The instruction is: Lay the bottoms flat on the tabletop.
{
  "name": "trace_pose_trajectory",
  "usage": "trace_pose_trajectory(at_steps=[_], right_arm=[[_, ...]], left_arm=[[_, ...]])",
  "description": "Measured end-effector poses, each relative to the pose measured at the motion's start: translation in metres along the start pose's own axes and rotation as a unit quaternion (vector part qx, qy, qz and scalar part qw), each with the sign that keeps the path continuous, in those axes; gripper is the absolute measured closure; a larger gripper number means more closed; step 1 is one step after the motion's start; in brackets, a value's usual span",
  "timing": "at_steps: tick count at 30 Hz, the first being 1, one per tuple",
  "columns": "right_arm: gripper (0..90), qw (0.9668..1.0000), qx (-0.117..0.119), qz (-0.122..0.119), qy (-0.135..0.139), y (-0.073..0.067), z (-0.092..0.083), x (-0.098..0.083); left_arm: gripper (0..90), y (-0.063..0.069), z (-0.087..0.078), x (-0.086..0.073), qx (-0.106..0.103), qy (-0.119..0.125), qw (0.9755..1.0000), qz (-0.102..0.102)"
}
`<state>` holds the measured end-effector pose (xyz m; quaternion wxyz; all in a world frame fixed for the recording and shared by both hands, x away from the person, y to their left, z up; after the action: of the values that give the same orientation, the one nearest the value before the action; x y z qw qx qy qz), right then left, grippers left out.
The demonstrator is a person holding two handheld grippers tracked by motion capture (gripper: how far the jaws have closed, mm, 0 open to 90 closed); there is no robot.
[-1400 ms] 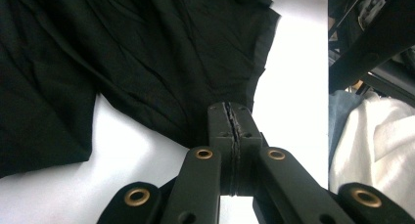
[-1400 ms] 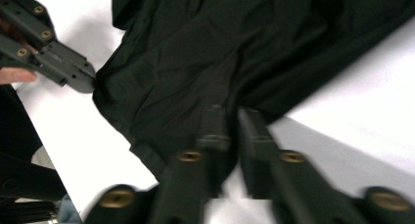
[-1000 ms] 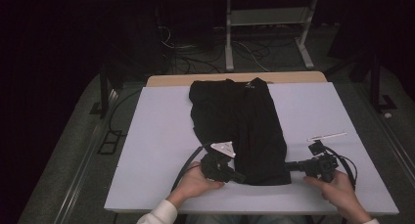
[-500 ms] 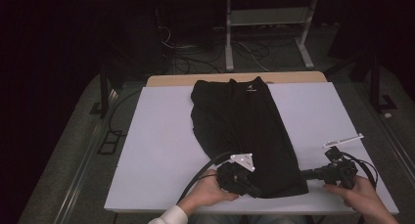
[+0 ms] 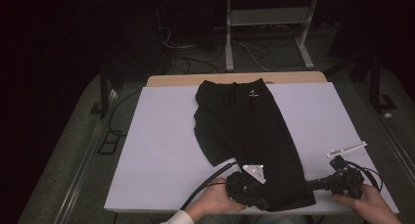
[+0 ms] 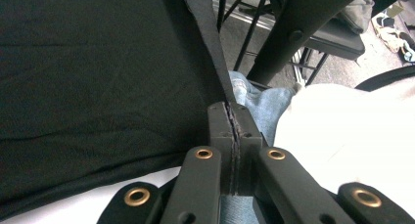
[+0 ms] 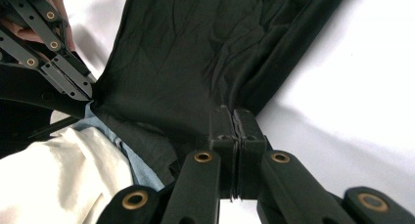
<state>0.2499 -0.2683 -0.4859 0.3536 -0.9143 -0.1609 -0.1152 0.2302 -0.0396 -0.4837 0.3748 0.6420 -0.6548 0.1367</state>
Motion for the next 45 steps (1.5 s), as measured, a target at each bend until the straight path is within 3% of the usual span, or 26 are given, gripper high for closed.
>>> trace_pose_trajectory(at_steps=[2, 5, 7, 10, 15, 18, 20, 27, 33, 40, 45], right_arm=[[85.5, 1.0, 0.0, 0.003, -0.001, 0.0, 0.002, -0.001], [70.2, 0.9997, -0.022, -0.007, 0.011, 0.0, 0.003, 0.002], [59.6, 0.9987, -0.035, -0.019, 0.031, -0.002, 0.002, 0.008], [45.3, 0.9973, -0.036, -0.033, 0.054, -0.008, 0.001, 0.018], [12.1, 0.993, -0.034, -0.064, 0.094, -0.028, 0.002, 0.042], [0.0, 0.9893, -0.035, -0.081, 0.116, -0.041, 0.005, 0.058], [0.0, 0.9878, -0.031, -0.091, 0.123, -0.05, 0.008, 0.068], [0.0, 0.9852, -0.012, -0.113, 0.128, -0.071, 0.021, 0.094], [0.0, 0.984, -0.004, -0.126, 0.125, -0.085, 0.034, 0.112], [0.0, 0.983, 0.003, -0.139, 0.119, -0.099, 0.052, 0.128], [0.0, 0.9829, 0.008, -0.144, 0.115, -0.105, 0.066, 0.137]], left_arm=[[85.1, -0.002, 0.0, -0.001, 0.004, 0.002, 1.0, -0.008], [70.9, -0.006, -0.006, 0.0, 0.011, 0.024, 0.9995, -0.017], [57.5, -0.007, -0.014, 0.001, 0.029, 0.039, 0.9986, -0.019], [41.5, -0.013, -0.031, -0.001, 0.061, 0.06, 0.9959, -0.03], [17.9, -0.027, -0.067, -0.009, 0.128, 0.1, 0.9853, -0.055], [7.6, -0.033, -0.088, -0.015, 0.159, 0.118, 0.9776, -0.071], [0.0, -0.037, -0.101, -0.02, 0.176, 0.124, 0.9734, -0.08], [0.0, -0.044, -0.143, -0.036, 0.227, 0.156, 0.9561, -0.1], [0.0, -0.05, -0.167, -0.05, 0.26, 0.164, 0.9443, -0.117], [0.0, -0.064, -0.181, -0.068, 0.285, 0.166, 0.9328, -0.145], [0.0, -0.076, -0.181, -0.08, 0.294, 0.159, 0.9281, -0.164]])
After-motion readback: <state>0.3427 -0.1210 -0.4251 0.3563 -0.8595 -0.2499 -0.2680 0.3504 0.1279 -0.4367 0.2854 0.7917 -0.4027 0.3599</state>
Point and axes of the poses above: each handheld gripper's, and its own axes: z roughly forward along the jaws, x roughly out of its top, y roughly to its right, the point moved 6 cm from there along z, roughly forward along the jaws, and after that the axes turned 8 degrees about z, right-handed, at the moved point
